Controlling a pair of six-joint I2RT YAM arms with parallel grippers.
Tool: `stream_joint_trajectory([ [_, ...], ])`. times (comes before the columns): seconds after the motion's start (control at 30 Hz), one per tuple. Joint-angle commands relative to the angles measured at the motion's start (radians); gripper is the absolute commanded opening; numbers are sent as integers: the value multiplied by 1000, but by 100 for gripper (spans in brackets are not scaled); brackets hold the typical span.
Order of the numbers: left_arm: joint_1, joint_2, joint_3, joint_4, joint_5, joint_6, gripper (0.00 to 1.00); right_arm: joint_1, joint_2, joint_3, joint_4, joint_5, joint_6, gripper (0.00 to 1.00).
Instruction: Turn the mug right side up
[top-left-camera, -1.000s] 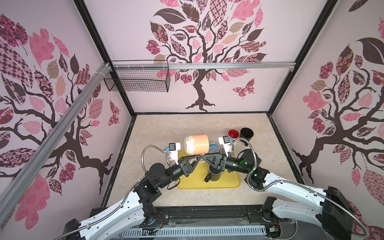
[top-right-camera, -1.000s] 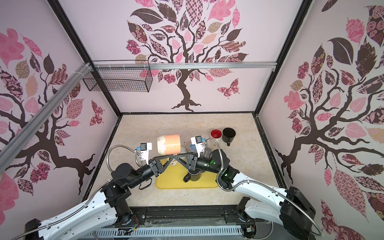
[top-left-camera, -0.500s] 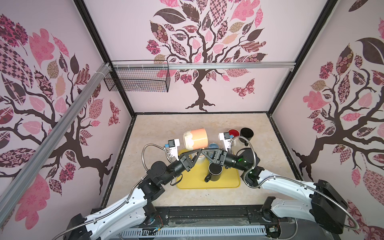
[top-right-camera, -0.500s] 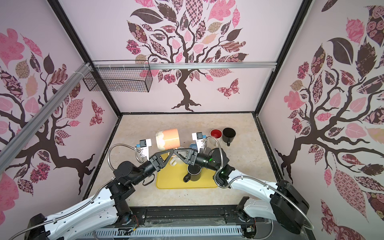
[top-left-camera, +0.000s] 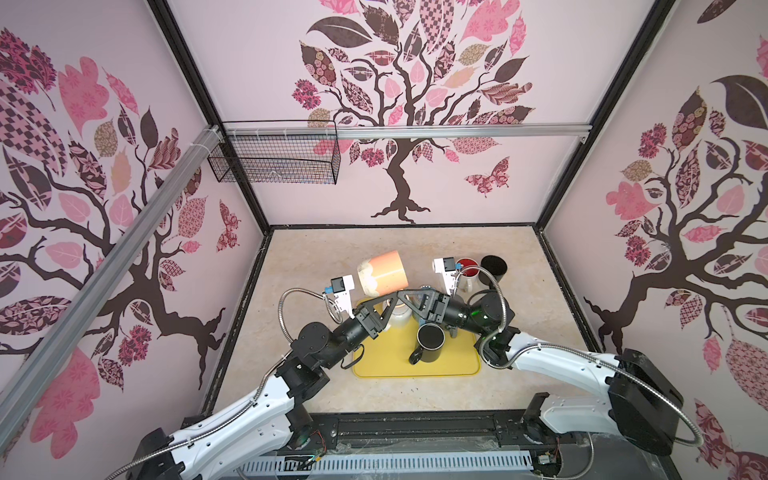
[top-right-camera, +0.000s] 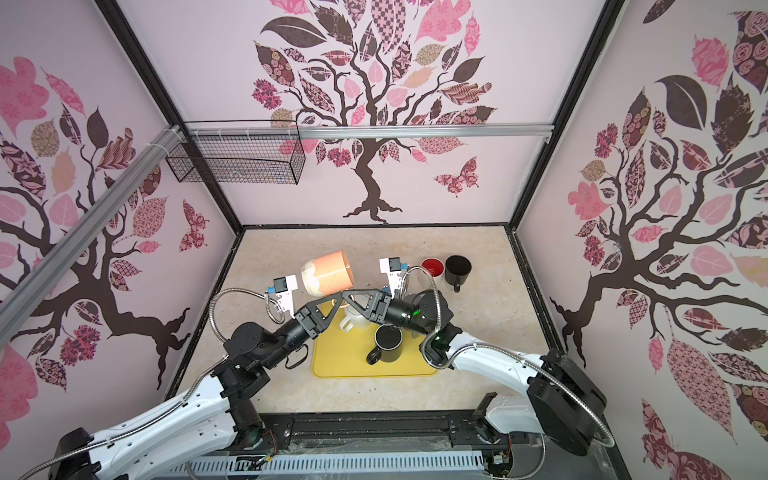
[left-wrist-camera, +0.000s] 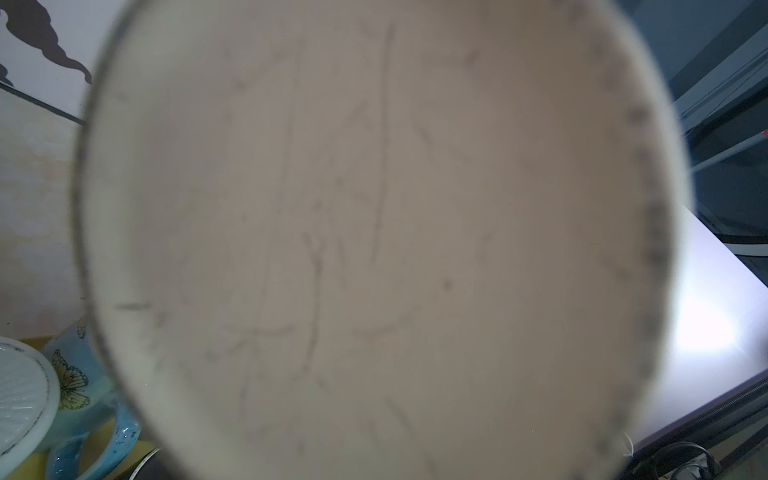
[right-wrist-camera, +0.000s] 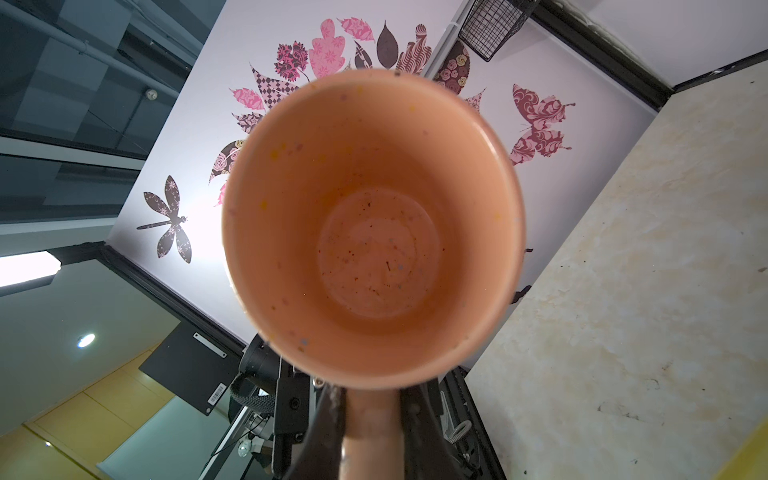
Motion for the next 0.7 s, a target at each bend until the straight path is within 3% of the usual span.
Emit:
stream_joint_trajectory([
  [0.0,-23,11,-8,-16,123,60,0,20,35,77,93,-31,46,0],
  [0.13,-19,-24,-8,-64,93,77,4,17,38,62,118,-11,57,0],
  [0.23,-10,-75,1,-166,51,103,45,17,23,68,82,-13,34,0],
  [0.33,3,-127,13,-259,21,134,68,18,17,68,78,-16,31,0],
  [0.67,107,-195,-14,-306,69,116,89,2,34,54,73,-15,52,0],
])
